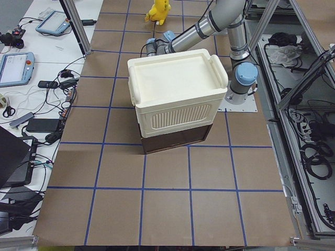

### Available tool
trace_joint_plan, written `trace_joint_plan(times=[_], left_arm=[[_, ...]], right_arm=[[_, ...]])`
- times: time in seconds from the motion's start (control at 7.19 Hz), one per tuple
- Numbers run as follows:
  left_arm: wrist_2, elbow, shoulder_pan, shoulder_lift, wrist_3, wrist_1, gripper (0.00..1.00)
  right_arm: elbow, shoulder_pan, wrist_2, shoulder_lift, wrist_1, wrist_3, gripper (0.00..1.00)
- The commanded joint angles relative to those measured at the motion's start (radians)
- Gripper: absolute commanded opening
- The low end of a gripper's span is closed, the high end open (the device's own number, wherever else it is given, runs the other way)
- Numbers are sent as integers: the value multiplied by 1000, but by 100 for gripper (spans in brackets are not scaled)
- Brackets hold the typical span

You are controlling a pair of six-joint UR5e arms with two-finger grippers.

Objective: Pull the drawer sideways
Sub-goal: 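Close the left gripper around the white bar handle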

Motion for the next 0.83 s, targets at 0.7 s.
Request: trace_joint_plan(times=[0.7], left_arm=[[0, 4, -30, -5, 0, 1, 18]], right_arm=[[0, 0, 0, 0, 0, 0, 100]])
